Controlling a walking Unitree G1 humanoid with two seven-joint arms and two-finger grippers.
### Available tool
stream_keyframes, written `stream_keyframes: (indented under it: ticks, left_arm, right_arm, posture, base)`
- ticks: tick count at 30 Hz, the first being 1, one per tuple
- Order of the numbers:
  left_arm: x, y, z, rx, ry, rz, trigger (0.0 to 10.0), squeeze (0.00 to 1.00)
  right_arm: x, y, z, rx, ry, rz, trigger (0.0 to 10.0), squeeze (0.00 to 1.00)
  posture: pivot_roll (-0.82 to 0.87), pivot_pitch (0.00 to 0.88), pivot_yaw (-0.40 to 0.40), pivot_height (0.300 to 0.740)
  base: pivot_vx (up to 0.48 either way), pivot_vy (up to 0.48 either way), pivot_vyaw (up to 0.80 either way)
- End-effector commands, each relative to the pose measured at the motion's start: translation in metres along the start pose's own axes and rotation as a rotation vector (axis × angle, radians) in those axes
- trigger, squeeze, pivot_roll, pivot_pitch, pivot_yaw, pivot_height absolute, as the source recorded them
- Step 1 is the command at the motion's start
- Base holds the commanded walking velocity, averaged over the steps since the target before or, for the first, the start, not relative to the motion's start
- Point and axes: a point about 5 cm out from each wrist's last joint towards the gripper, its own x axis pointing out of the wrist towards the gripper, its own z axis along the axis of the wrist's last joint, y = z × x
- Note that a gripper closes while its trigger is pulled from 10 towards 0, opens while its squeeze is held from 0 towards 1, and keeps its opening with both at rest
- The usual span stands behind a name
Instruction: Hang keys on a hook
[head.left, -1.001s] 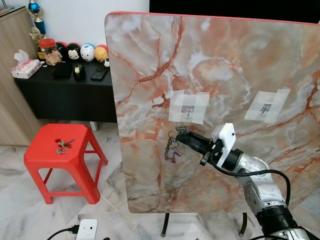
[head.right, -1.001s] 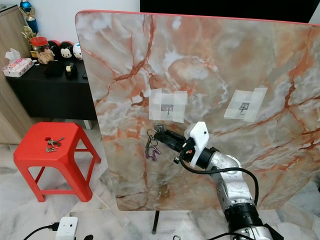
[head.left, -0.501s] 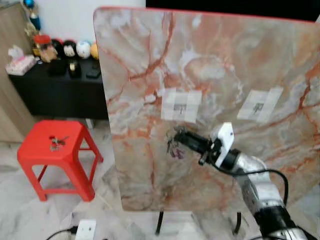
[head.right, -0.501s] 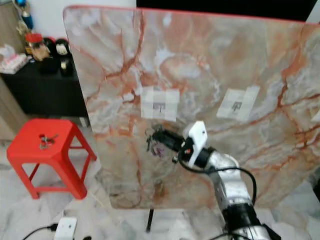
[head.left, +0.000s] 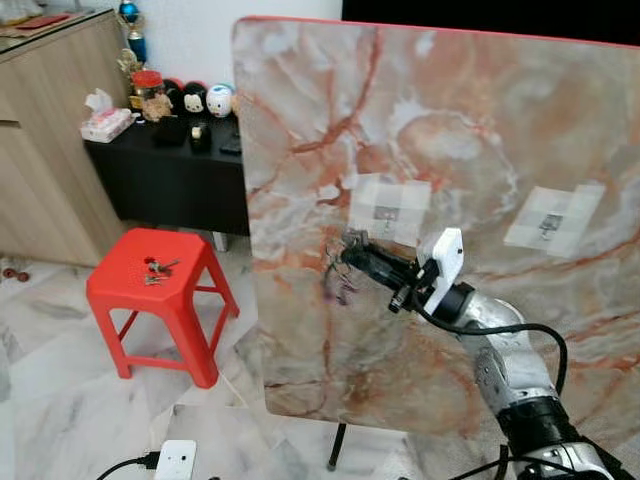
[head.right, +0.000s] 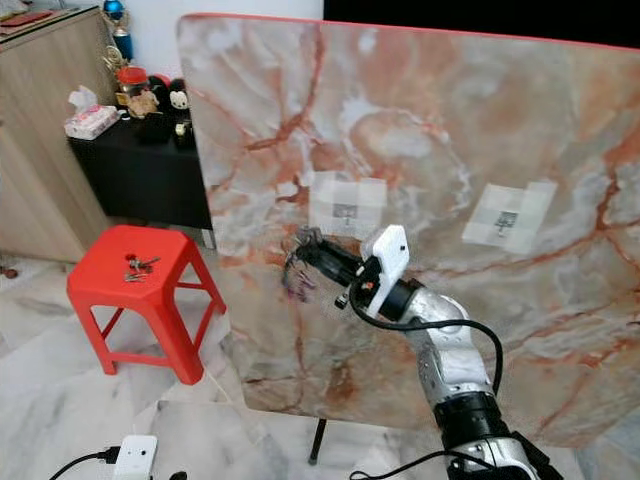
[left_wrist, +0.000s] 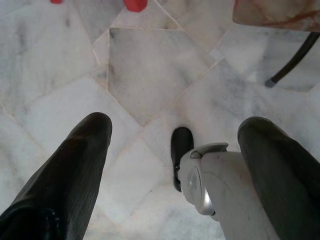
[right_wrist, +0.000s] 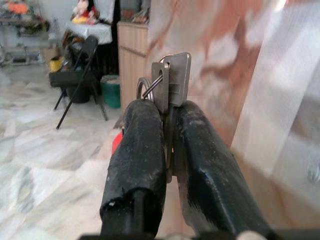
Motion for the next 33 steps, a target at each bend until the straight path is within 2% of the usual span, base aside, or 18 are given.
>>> stream_keyframes:
  ticks: [1, 8, 10, 13, 14, 17, 18, 24, 33]
  left_arm:
    - [0.000, 0.000, -0.001, -0.006, 0.004, 0.007, 10.0, 0.00]
    - [0.000, 0.000, 0.000, -0.004, 0.000, 0.008, 10.0, 0.00]
    - [0.000, 0.000, 0.000, 0.000, 0.000, 0.005, 10.0, 0.00]
    - [0.000, 0.000, 0.001, 0.002, -0.001, 0.004, 10.0, 0.00]
    - [0.000, -0.001, 0.001, 0.004, -0.003, 0.002, 10.0, 0.00]
    - [0.000, -0.001, 0.002, 0.005, -0.005, 0.002, 10.0, 0.00]
    - [0.001, -0.002, 0.002, 0.005, -0.008, 0.001, 10.0, 0.00]
    - [0.001, -0.002, 0.002, 0.005, -0.008, 0.000, 10.0, 0.00]
    - [0.001, -0.001, 0.003, 0.001, -0.006, 0.003, 10.0, 0.00]
  right_arm:
    - [-0.005, -0.010, 0.006, -0.005, -0.035, -0.064, 10.0, 0.00]
    - [-0.023, -0.015, 0.008, 0.008, -0.042, -0.103, 10.0, 0.00]
    - [-0.037, -0.017, 0.006, -0.001, -0.018, -0.126, 10.0, 0.00]
    - [-0.043, -0.018, 0.006, 0.000, -0.013, -0.137, 10.0, 0.00]
    - [-0.050, -0.019, 0.008, 0.004, -0.013, -0.143, 10.0, 0.00]
    - [-0.054, -0.019, 0.009, 0.007, -0.009, -0.138, 10.0, 0.00]
    - [-0.061, -0.021, 0.009, -0.002, 0.008, -0.142, 10.0, 0.00]
    - [-0.065, -0.029, 0.010, -0.011, 0.016, -0.180, 10.0, 0.00]
    - [-0.053, -0.029, 0.007, 0.013, 0.022, -0.165, 10.0, 0.00]
  posture:
    - [0.08, 0.000, -0.077, 0.740]
    - [0.07, 0.000, -0.070, 0.740]
    - [0.07, 0.000, -0.068, 0.740]
    - [0.06, 0.000, -0.068, 0.740]
    - [0.06, 0.000, -0.068, 0.740]
    - [0.06, 0.000, -0.069, 0.740]
    - [0.06, 0.000, -0.070, 0.740]
    - [0.06, 0.000, -0.073, 0.740]
    - [0.08, 0.000, -0.085, 0.740]
  base:
    - [0.000, 0.000, 0.00]
    - [0.000, 0.000, 0.00]
    - [0.000, 0.000, 0.00]
    - [0.000, 0.000, 0.00]
    - [0.000, 0.000, 0.00]
    - [0.000, 0.000, 0.00]
    - [0.000, 0.000, 0.00]
    - [0.000, 0.000, 0.00]
    - [0.000, 0.000, 0.00]
